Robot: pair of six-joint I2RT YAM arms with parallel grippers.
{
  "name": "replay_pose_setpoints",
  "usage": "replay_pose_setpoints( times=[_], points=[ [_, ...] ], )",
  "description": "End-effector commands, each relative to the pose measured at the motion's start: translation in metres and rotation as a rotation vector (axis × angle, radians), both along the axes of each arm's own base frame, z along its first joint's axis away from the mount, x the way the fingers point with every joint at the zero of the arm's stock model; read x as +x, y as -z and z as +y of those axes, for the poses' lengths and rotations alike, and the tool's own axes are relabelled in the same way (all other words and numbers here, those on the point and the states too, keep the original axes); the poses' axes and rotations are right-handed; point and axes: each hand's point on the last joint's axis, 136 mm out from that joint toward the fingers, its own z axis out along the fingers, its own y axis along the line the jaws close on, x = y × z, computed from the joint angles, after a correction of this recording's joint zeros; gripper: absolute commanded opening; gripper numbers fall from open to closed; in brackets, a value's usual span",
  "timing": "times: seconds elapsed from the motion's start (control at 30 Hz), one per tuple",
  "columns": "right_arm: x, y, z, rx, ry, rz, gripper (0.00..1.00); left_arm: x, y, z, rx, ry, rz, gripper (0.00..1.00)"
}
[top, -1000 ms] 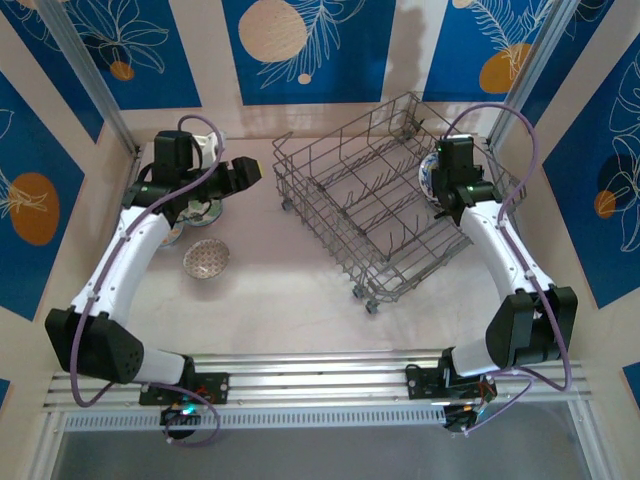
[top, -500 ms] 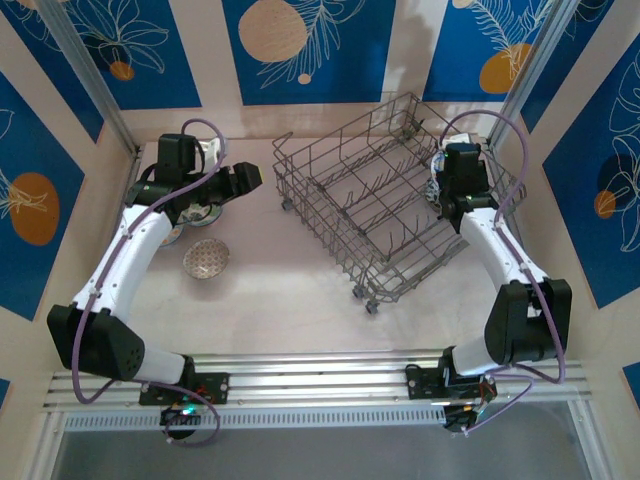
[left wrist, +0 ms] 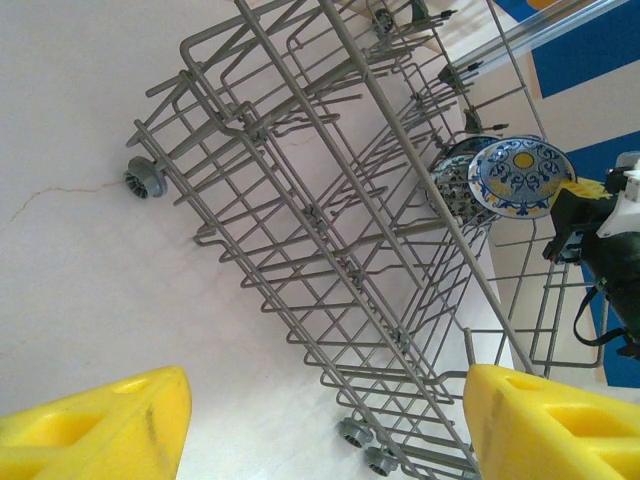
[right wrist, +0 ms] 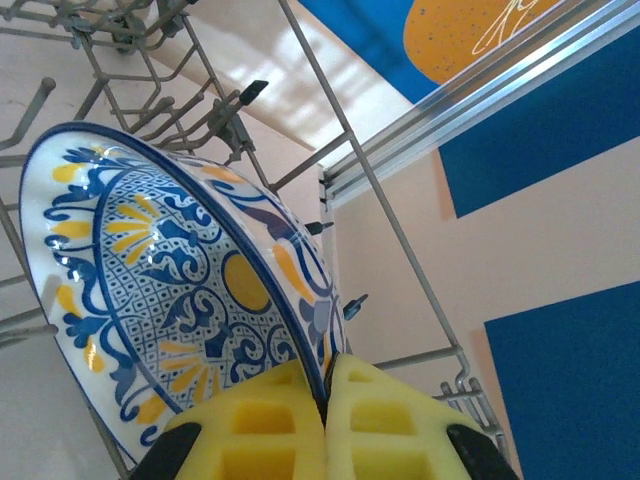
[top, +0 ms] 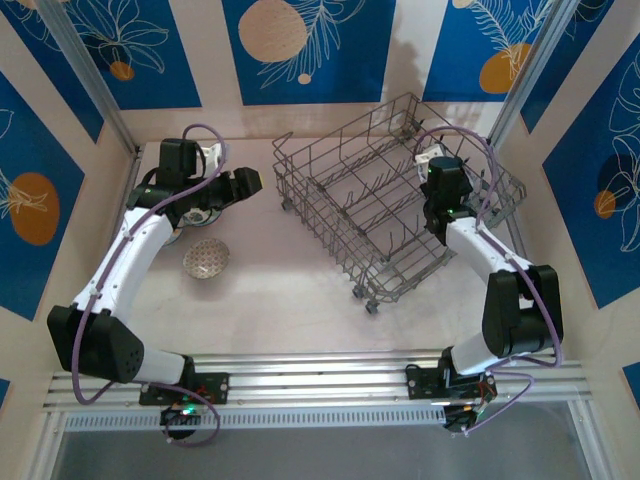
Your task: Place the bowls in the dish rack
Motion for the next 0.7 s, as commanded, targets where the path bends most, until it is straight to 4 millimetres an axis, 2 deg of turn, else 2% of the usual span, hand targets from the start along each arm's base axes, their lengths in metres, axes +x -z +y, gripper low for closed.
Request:
replay_pose_setpoints(
  times=[0.0,0.3,0.67],
  points=[
    [0.001,-0.024,-0.002,-0.064,0.037,-0.108,0.00,-0.004,-0.004,0.005,0.005,-0.005,-0.013,0.72],
    [-0.006,-0.022,0.003,-0.116,0.024,-0.114,0.00,-0.005,0.000,0.003,-0.003,0.005,-0.008,0.73],
    [-0.018,0.001,0.012,-0.128,0.016,-0.086,0.00,-0.007,0.000,0.003,-0.005,0.005,-0.012,0.73]
  ],
)
